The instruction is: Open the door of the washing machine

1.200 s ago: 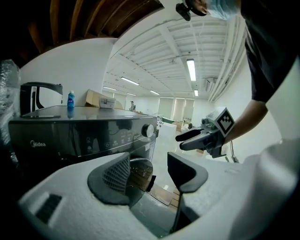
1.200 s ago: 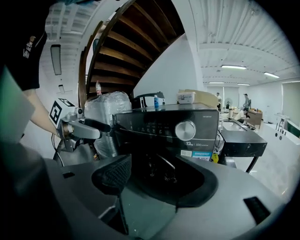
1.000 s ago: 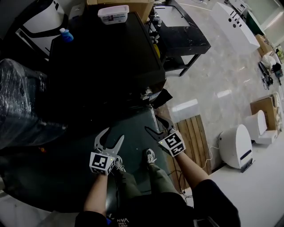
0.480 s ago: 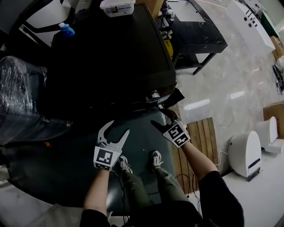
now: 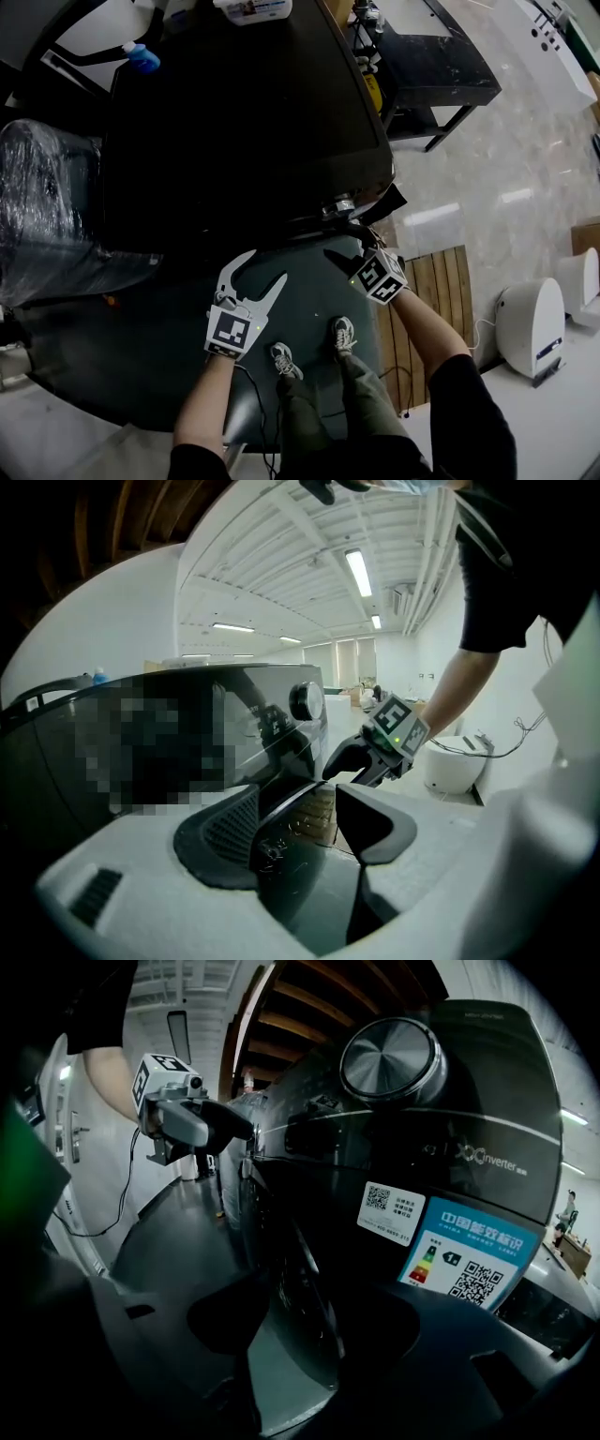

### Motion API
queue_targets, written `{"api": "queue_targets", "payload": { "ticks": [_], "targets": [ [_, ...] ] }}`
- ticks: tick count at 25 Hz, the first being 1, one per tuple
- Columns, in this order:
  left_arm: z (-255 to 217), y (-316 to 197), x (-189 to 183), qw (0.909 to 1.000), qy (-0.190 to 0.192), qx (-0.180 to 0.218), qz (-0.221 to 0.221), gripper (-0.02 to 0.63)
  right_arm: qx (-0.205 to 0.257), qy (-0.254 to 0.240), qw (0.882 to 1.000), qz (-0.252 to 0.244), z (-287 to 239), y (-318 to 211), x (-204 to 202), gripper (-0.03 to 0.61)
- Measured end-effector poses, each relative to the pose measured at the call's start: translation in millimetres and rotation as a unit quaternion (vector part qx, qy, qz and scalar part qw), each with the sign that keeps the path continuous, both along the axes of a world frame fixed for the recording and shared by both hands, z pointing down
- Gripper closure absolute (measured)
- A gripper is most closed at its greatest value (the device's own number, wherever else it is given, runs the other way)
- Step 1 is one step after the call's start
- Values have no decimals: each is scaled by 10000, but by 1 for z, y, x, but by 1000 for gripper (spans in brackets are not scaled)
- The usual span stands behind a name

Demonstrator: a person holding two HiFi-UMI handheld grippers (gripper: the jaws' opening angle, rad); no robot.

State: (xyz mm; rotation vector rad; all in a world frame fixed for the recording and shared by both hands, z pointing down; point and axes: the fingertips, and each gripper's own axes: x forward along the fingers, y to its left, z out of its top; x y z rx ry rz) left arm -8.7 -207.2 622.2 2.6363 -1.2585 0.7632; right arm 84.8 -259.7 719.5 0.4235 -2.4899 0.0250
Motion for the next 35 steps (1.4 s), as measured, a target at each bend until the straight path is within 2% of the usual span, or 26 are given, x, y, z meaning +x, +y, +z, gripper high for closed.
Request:
{"api": "queue_targets", "payload": {
  "ticks": [3, 10, 18, 24, 33, 35],
  "targets": [
    [5, -1, 3, 9997, -160, 0, 191, 364, 132, 146, 9997, -127, 7, -1, -2, 359],
    [23, -7, 4, 9956, -807, 7, 472, 364, 246, 311, 9988, -287, 20, -2, -4, 370],
    [45, -19, 1, 9815, -1742, -125, 779, 362, 381, 293, 9979, -439, 27, -10, -5, 425],
    [56, -26, 6, 9744, -2022, -391, 899, 360, 388, 173, 9976, -545, 27, -10, -4, 428],
    [61, -27, 5, 9631, -2499, -395, 912, 362, 439, 145, 9967, -667, 28, -9, -4, 431],
    [61, -29, 5, 9623, -2568, -381, 808, 380, 472, 188, 9964, -678, 29, -9, -4, 431]
  ]
}}
